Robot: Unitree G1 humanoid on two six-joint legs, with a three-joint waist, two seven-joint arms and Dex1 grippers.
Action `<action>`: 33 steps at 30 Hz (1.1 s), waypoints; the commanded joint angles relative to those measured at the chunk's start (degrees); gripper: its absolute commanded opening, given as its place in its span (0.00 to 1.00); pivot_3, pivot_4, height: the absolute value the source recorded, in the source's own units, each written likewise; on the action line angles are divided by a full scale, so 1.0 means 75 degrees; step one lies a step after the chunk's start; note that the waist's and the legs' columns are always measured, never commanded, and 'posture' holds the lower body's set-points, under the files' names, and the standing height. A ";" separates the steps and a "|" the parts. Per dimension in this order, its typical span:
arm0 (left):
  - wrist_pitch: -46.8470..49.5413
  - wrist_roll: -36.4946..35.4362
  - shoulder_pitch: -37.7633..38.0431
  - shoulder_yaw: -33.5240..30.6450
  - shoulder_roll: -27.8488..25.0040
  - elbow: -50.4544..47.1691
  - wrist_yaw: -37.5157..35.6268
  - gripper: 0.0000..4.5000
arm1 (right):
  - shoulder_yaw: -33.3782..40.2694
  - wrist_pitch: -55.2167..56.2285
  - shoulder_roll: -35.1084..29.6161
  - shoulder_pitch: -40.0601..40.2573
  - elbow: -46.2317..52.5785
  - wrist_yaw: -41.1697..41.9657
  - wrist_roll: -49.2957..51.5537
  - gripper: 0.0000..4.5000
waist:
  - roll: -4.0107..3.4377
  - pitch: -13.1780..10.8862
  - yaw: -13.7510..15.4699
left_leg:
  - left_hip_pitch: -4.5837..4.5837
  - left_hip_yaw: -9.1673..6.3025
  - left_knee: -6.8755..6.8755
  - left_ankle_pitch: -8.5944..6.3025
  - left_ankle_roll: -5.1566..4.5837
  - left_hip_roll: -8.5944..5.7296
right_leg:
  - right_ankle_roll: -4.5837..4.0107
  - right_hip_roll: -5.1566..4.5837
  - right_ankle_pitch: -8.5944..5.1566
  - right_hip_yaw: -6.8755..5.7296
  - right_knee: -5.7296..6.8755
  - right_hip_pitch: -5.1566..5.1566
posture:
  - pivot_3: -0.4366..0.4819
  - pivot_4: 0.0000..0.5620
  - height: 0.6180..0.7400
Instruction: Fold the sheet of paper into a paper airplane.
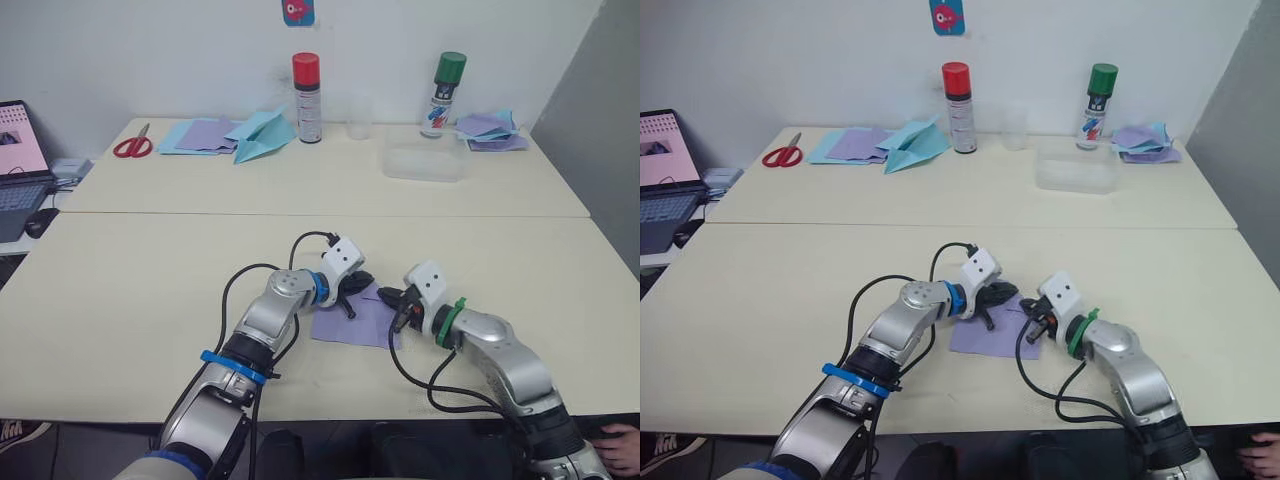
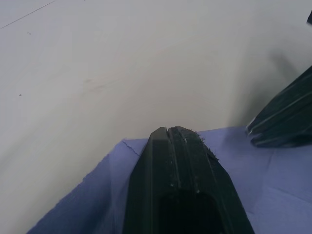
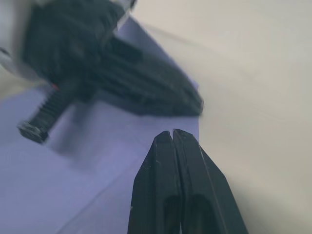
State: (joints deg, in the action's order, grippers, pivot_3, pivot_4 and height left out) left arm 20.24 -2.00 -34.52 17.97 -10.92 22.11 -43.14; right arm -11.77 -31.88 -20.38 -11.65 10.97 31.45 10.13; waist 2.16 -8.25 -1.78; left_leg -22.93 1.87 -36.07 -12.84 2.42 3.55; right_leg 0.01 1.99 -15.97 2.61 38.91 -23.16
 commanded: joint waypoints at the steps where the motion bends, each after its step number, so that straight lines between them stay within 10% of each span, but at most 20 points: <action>1: 0.0076 -0.0012 0.0291 0.0157 0.0063 -0.0153 -0.0182 0.00 | -0.0166 -0.0109 -0.0033 -0.0195 0.0088 -0.0130 -0.0254 0.01 | -0.0001 -0.0001 0.0000 | 0.0000 0.0000 0.0000 0.0000 0.0000 0.0000 | 0.0000 0.0000 0.0000 -0.0001 0.0000 0.0000 | 0.48 0.27 1.00; 25: 0.0547 0.0623 0.0162 -0.0250 -0.0445 0.0278 0.1230 0.00 | -0.0396 -0.0377 -0.0104 -0.0166 -0.0051 -0.0035 -0.0611 0.01 | 0.0002 0.0004 -0.0062 | 0.0014 -0.0003 -0.0002 0.0000 0.0000 0.0008 | 0.0004 0.0000 0.0003 0.0004 0.0009 0.0005 | 0.48 0.27 1.00; 33: 0.0261 -0.0934 0.0877 -0.2182 -0.0400 -0.1870 0.1574 0.00 | -0.0560 -0.0223 0.0175 -0.0511 -0.0462 -0.0043 -0.0668 0.01 | 0.0004 -0.0010 -0.0113 | 0.0003 -0.0004 0.0001 0.0000 0.0000 0.0018 | 0.0002 -0.0005 0.0004 0.0001 0.0013 -0.0007 | 0.48 0.27 1.00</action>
State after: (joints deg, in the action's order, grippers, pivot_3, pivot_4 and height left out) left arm 21.77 -5.52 -27.76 5.09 -14.14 14.28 -31.98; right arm -14.87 -33.49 -19.51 -15.23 9.06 31.14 5.74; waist 2.19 -8.33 -2.62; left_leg -22.93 1.84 -36.06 -12.84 2.42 3.69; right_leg 0.03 1.94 -15.95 2.61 38.99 -23.23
